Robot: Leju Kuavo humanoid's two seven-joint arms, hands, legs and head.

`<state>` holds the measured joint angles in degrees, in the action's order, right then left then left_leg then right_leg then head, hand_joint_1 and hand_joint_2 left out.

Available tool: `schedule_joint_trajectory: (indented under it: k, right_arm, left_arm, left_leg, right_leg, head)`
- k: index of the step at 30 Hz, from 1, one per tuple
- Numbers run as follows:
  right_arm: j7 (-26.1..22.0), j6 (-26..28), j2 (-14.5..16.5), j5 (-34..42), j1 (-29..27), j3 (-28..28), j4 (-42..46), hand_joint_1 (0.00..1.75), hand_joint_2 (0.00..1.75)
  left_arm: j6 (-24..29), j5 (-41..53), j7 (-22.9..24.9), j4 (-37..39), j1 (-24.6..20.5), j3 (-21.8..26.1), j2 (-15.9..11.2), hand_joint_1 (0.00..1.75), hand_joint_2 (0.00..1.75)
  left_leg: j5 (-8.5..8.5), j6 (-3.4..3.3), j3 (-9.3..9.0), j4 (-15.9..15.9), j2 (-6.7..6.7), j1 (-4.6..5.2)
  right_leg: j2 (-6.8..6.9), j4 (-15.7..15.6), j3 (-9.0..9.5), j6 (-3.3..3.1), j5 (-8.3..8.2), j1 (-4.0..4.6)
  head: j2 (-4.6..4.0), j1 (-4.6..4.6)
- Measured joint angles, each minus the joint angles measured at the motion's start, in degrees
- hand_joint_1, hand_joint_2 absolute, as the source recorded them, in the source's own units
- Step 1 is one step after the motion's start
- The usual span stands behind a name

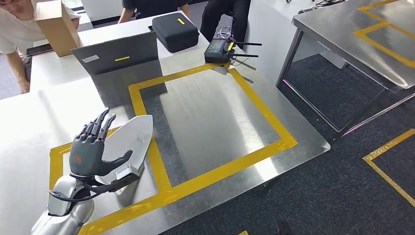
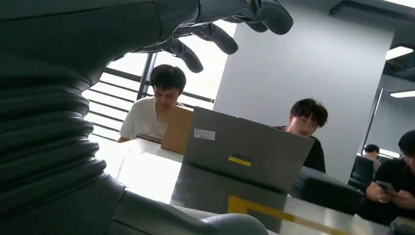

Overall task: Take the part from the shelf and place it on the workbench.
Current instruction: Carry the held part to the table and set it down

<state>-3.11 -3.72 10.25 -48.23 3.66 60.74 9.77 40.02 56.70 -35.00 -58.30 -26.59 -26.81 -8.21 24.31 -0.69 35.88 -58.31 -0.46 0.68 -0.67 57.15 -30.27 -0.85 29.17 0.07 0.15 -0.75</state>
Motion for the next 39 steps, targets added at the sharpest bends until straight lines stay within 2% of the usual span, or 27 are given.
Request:
schedule_joint_trajectory:
  k: [4, 6, 7, 8, 10, 11, 12, 13, 14, 16, 17, 18, 21, 22, 23, 26, 27, 28, 29, 30, 32, 33, 34, 36, 37, 38, 39]
  right_arm:
    - [0.1, 0.1, 0.1, 0.2, 0.0, 0.0, 0.0, 0.0, 0.0]
    - [0.3, 0.2, 0.1, 0.3, 0.0, 0.0, 0.0, 0.0, 0.0]
    - [0.4, 0.3, 0.1, 0.4, 0.0, 0.0, 0.0, 0.0, 0.0]
    - [0.5, 0.3, 0.1, 0.4, 0.0, 0.0, 0.0, 0.0, 0.0]
    - [0.5, 0.4, 0.1, 0.6, 0.0, 0.1, 0.0, 0.0, 0.0]
    - [0.6, 0.4, 0.1, 0.6, -0.1, 0.1, 0.0, 0.0, 0.0]
    - [0.6, 0.4, 0.1, 0.7, -0.1, 0.2, 0.0, 0.0, 0.0]
    - [0.6, 0.4, 0.1, 0.7, -0.1, 0.2, 0.0, 0.0, 0.0]
    - [0.5, 0.4, 0.1, 0.7, -0.1, 0.3, 0.0, 0.0, 0.0]
    - [0.5, 0.4, 0.2, 0.8, 0.0, 0.4, 0.0, 0.0, 0.0]
    - [0.4, 0.4, 0.2, 0.8, 0.1, 0.4, 0.0, 0.0, 0.0]
    - [0.3, 0.4, 0.3, 0.8, 0.1, 0.4, 0.0, 0.0, 0.0]
    - [0.0, 0.4, 0.4, 0.8, 0.3, 0.5, 0.0, 0.0, 0.0]
    - [-0.1, 0.4, 0.4, 0.8, 0.3, 0.5, 0.0, 0.0, 0.0]
    - [-0.1, 0.4, 0.4, 0.8, 0.3, 0.5, 0.0, 0.0, 0.0]
    - [-0.1, 0.4, 0.4, 0.7, 0.2, 0.5, 0.0, 0.0, 0.0]
    - [0.0, 0.5, 0.4, 0.5, 0.2, 0.5, 0.0, 0.0, 0.0]
    - [0.0, 0.5, 0.4, 0.4, 0.2, 0.5, 0.0, 0.0, 0.0]
    - [0.0, 0.6, 0.4, 0.3, 0.2, 0.5, 0.0, 0.0, 0.0]
    - [0.0, 0.6, 0.4, 0.2, 0.1, 0.5, 0.0, 0.0, 0.0]
    - [-0.1, 0.6, 0.5, 0.2, 0.2, 0.5, 0.0, 0.0, 0.0]
    - [-0.1, 0.6, 0.5, 0.2, 0.2, 0.5, 0.0, 0.0, 0.0]
    - [-0.1, 0.6, 0.5, 0.2, 0.2, 0.5, 0.0, 0.0, 0.0]
    - [-0.1, 0.6, 0.5, 0.2, 0.2, 0.5, 0.0, 0.0, 0.0]
    - [-0.1, 0.6, 0.5, 0.2, 0.1, 0.5, 0.0, 0.0, 0.0]
    - [-0.1, 0.6, 0.5, 0.2, 0.1, 0.5, 0.0, 0.0, 0.0]
    - [-0.1, 0.6, 0.5, 0.2, 0.1, 0.5, 0.0, 0.0, 0.0]
  left_arm:
    - [0.0, -2.3, -1.9, -12.8, 6.2, 1.7, -0.3, 0.0, 0.0]
    - [0.0, -2.5, -3.5, -18.5, 8.7, 3.4, -0.2, 0.0, 0.0]
    - [0.0, -2.5, -4.1, -21.0, 9.6, 4.3, -0.2, 0.0, 0.0]
    - [0.0, -2.5, -4.5, -23.3, 10.4, 5.3, 0.0, 0.0, 0.0]
    - [0.0, -2.8, -4.8, -27.5, 11.8, 6.9, 0.1, 0.0, 0.0]
    - [0.0, -3.0, -4.9, -29.4, 12.5, 7.6, 0.2, 0.0, 0.0]
    - [0.0, -3.2, -4.9, -31.1, 13.1, 8.2, 0.2, 0.0, 0.0]
    - [0.0, -3.3, -5.0, -32.6, 13.7, 8.7, 0.2, 0.0, 0.0]
    - [0.0, -3.3, -5.0, -34.0, 14.1, 9.2, 0.2, 0.0, 0.0]
    - [0.0, -3.3, -5.0, -36.3, 14.7, 10.0, 0.4, 0.0, 0.0]
    - [0.0, -3.3, -5.0, -37.2, 15.0, 10.3, 0.4, 0.0, 0.0]
    - [0.0, -3.3, -5.0, -38.1, 15.2, 10.6, 0.5, 0.0, 0.0]
    - [0.0, -3.4, -5.0, -40.1, 15.8, 11.5, 0.6, 0.0, 0.0]
    - [0.0, -3.5, -5.0, -40.6, 16.0, 11.8, 0.6, 0.0, 0.0]
    - [0.0, -3.7, -5.0, -41.1, 16.3, 12.0, 0.6, 0.0, 0.0]
    - [0.0, -3.9, -5.0, -42.5, 17.2, 12.7, 0.6, 0.0, 0.0]
    - [0.0, -3.9, -5.0, -43.1, 17.7, 12.8, 0.6, 0.0, 0.0]
    - [0.0, -4.0, -5.0, -43.7, 18.2, 13.0, 0.5, 0.0, 0.0]
    - [0.0, -4.0, -5.0, -44.2, 18.6, 13.1, 0.5, 0.0, 0.0]
    - [0.0, -4.1, -5.0, -44.9, 18.8, 13.3, 0.5, 0.0, 0.0]
    - [0.0, -4.2, -5.0, -46.0, 19.0, 13.7, 0.3, 0.0, 0.0]
    - [0.0, -4.3, -5.0, -46.5, 19.1, 13.8, 0.2, 0.0, 0.0]
    - [0.0, -4.3, -5.0, -46.9, 19.1, 14.0, 0.1, 0.0, 0.0]
    - [0.0, -4.3, -5.0, -47.4, 19.3, 14.1, 0.0, 0.0, 0.0]
    - [0.0, -4.3, -5.0, -47.6, 19.4, 14.2, -0.1, 0.0, 0.0]
    - [0.0, -4.3, -5.0, -47.8, 19.4, 14.2, -0.1, 0.0, 0.0]
    - [0.0, -4.1, -5.0, -47.8, 19.4, 14.2, -0.1, 0.0, 0.0]
  left_leg:
    - [0.48, -0.68, -0.15, -0.2, 0.02, 0.37]
    - [0.14, -1.03, -0.56, 0.4, 0.12, 0.09]
    - [-0.12, -1.22, -0.77, 0.7, 0.2, -0.14]
    - [-0.3, -1.38, -0.94, 1.1, 0.28, -0.39]
    - [-0.39, -1.54, -0.91, 1.2, 0.39, -0.51]
    - [-0.41, -1.51, -0.79, 1.1, 0.42, -0.54]
    - [-0.44, -1.45, -0.63, 1.0, 0.45, -0.6]
    - [-0.49, -1.31, -0.45, 0.8, 0.45, -0.72]
    - [-0.54, -1.08, -0.24, 0.6, 0.42, -0.9]
    - [-0.66, -0.29, 0.28, -0.1, 0.25, -1.17]
    - [-0.72, 0.19, 0.47, -0.4, 0.15, -1.18]
    - [-0.82, 0.69, 0.67, -0.7, 0.04, -1.11]
    - [-1.25, 2.07, 1.15, -0.9, -0.09, -1.1]
    - [-0.46, 2.41, 1.56, -1.4, -0.04, -1.17]
    - [1.23, 2.66, 2.22, -3.0, 0.02, -1.26]
    - [8.77, 3.06, 5.02, -12.8, 0.14, -1.31]
    - [9.96, 3.04, 5.24, -15.4, 0.14, -1.29]
    - [9.95, 2.88, 4.53, -16.2, 0.14, -1.24]
    - [8.98, 2.58, 2.66, -14.7, 0.14, -1.15]
    - [7.63, 2.13, -0.16, -11.3, 0.13, -0.99]
    - [6.55, 1.24, -5.76, -3.3, 0.18, -0.51]
    - [6.48, 0.97, -7.2, -0.8, 0.19, -0.23]
    - [6.61, 0.82, -7.64, 0.3, 0.22, 0.01]
    - [5.68, 0.42, -7.26, 0.8, 0.28, 0.11]
    - [5.11, 0.13, -7.09, 1.1, 0.39, -0.04]
    - [4.44, -0.17, -6.8, 1.4, 0.5, -0.24]
    - [3.73, -0.44, -6.35, 1.7, 0.61, -0.43]
  right_leg:
    - [0.03, -0.2, 0.28, 0.71, 0.2, -0.22]
    - [0.04, 0.1, 0.44, 1.04, 0.5, -0.16]
    - [0.08, 1.1, 0.13, 1.21, 1.31, -0.14]
    - [0.14, 3.2, -0.68, 1.38, 2.79, -0.15]
    - [0.25, 10.5, -3.92, 1.76, 6.89, -0.46]
    - [0.27, 14.1, -5.59, 1.97, 8.37, -0.66]
    - [0.3, 16.3, -6.57, 2.18, 8.79, -0.87]
    - [0.33, 16.2, -6.43, 2.39, 8.0, -1.08]
    - [0.38, 13.7, -5.1, 2.59, 6.27, -1.32]
    - [0.39, 6.0, -0.86, 3.03, 2.88, -1.72]
    - [0.23, 3.6, 0.36, 2.91, 1.8, -1.76]
    - [0.08, 2.4, 0.77, 2.55, 1.54, -1.73]
    - [0.0, 2.4, -0.5, 0.7, 1.23, -1.64]
    - [0.13, 2.4, -0.89, 0.14, 0.79, -1.66]
    - [0.26, 2.3, -1.34, -0.36, 0.29, -1.66]
    - [0.49, 2.3, -3.14, -0.99, -1.24, -1.33]
    - [0.54, 2.3, -3.78, -1.05, -1.74, -1.15]
    - [0.57, 2.4, -4.38, -1.08, -2.22, -0.97]
    - [0.58, 2.4, -4.87, -1.08, -2.67, -0.8]
    - [0.59, 2.4, -5.31, -1.04, -3.09, -0.65]
    - [0.59, 2.4, -5.82, -0.74, -3.89, -0.49]
    - [0.6, 2.3, -5.9, -0.47, -4.27, -0.53]
    - [0.61, 2.2, -5.93, -0.13, -4.67, -0.63]
    - [0.59, 1.8, -5.97, 0.61, -5.3, -0.73]
    - [0.55, 2.0, -6.16, 0.96, -4.97, -0.74]
    - [0.51, 2.9, -6.57, 1.3, -3.7, -0.72]
    - [0.49, 4.9, -7.31, 1.59, -1.47, -0.73]
  head:
    - [0.0, 0.02]
    - [0.0, 0.0]
    - [0.0, -0.08]
    - [0.0, -0.22]
    - [0.0, -0.5]
    - [0.0, -0.58]
    - [0.0, -0.61]
    - [0.0, -0.62]
    - [0.0, -0.62]
    - [0.0, -0.75]
    - [0.0, -0.83]
    - [0.0, -0.86]
    - [0.0, -0.58]
    - [0.0, -0.44]
    - [0.0, -0.26]
    - [0.0, 0.24]
    - [0.0, 0.29]
    - [0.0, 0.31]
    - [0.0, 0.33]
    - [0.0, 0.35]
    - [0.0, 0.3]
    - [0.0, 0.31]
    - [0.0, 0.32]
    - [0.0, 0.39]
    - [0.0, 0.35]
    - [0.0, 0.28]
    - [0.0, 0.19]
